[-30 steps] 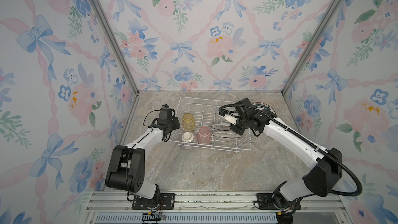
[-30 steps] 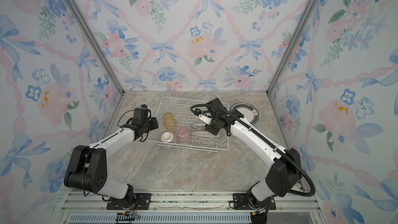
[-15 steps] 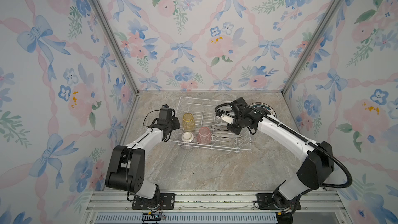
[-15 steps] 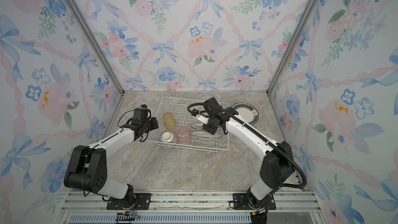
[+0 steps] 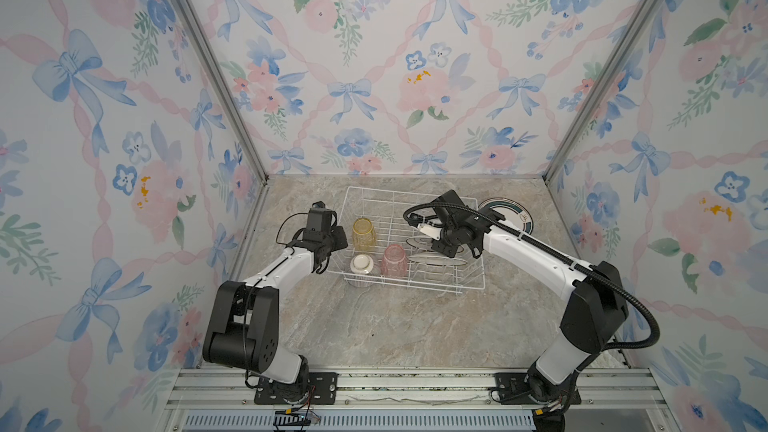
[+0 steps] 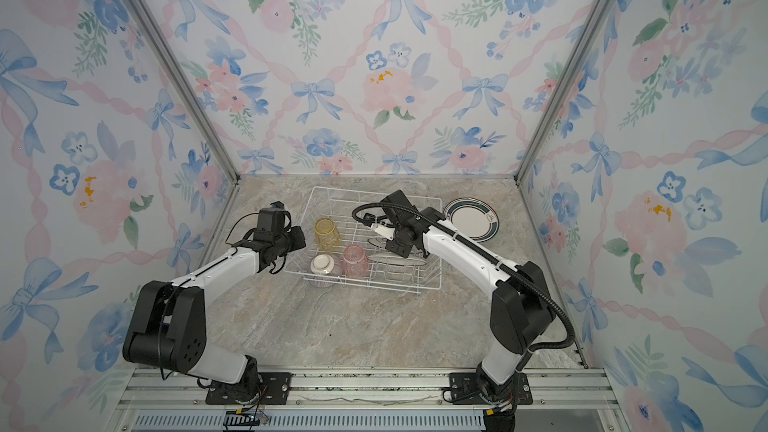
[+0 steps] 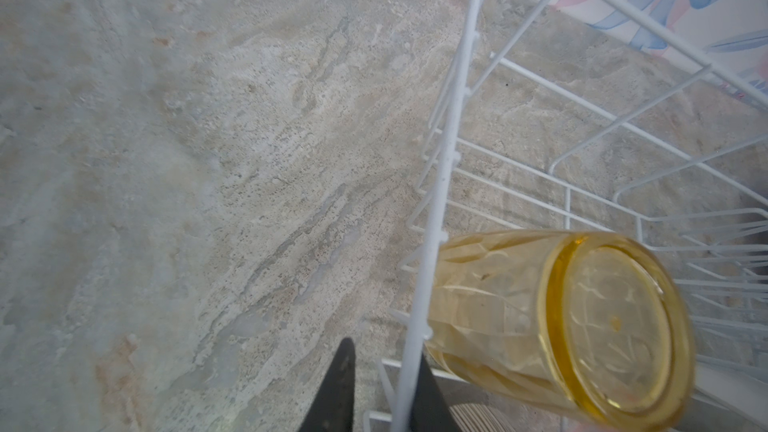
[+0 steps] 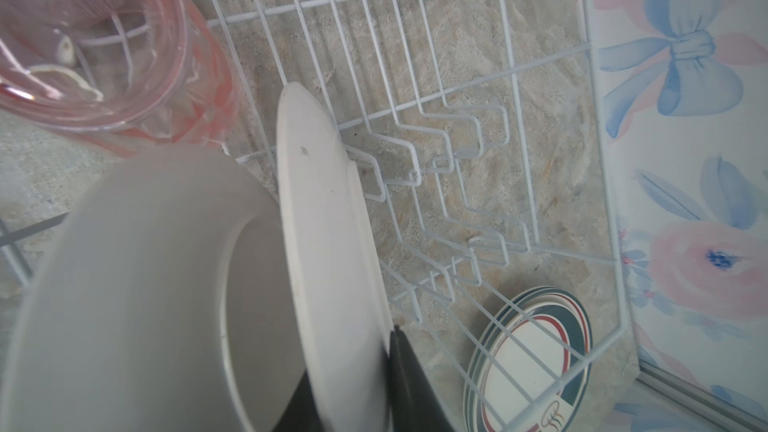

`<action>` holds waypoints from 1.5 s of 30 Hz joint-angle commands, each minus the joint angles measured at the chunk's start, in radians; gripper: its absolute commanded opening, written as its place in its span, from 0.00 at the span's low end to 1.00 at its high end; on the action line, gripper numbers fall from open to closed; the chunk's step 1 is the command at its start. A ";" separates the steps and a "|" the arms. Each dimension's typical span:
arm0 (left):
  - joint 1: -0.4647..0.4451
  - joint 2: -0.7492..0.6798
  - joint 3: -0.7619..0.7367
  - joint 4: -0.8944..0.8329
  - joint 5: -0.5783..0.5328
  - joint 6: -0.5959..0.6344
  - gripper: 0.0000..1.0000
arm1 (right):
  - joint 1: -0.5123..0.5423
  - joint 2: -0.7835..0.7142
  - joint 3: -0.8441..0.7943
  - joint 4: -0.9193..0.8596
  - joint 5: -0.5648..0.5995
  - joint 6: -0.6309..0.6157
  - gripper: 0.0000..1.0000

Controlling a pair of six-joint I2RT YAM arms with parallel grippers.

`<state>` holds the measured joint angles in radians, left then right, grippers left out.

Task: Unload the mixed dishes from the dish rack
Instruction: 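Lower the right gripper and grip the next printed plate in the rack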

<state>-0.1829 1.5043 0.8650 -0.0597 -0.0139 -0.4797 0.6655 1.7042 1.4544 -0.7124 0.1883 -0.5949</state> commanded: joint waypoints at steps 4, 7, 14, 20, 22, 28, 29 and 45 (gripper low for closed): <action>-0.008 0.013 -0.040 -0.023 0.052 -0.035 0.21 | 0.022 0.036 0.002 0.032 0.096 -0.019 0.18; -0.004 0.013 -0.043 -0.023 0.055 -0.033 0.21 | 0.032 0.021 -0.027 0.076 0.144 -0.043 0.15; 0.001 0.020 -0.034 -0.022 0.061 -0.027 0.21 | 0.050 -0.006 -0.082 0.170 0.232 -0.086 0.09; 0.002 0.029 -0.023 -0.021 0.064 -0.025 0.21 | 0.058 -0.036 -0.130 0.267 0.307 -0.127 0.00; 0.004 0.030 -0.021 -0.022 0.064 -0.025 0.21 | 0.059 -0.043 -0.141 0.288 0.321 -0.139 0.00; 0.004 0.029 -0.025 -0.018 0.063 -0.027 0.21 | 0.058 -0.076 -0.157 0.329 0.344 -0.159 0.00; 0.004 0.030 -0.026 -0.018 0.064 -0.027 0.21 | 0.059 -0.079 -0.155 0.330 0.344 -0.160 0.00; 0.004 0.034 -0.029 -0.009 0.069 -0.028 0.21 | 0.030 -0.190 -0.100 0.329 0.329 -0.106 0.00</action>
<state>-0.1741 1.5024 0.8597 -0.0483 0.0086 -0.4801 0.7273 1.5749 1.3067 -0.5072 0.4469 -0.7658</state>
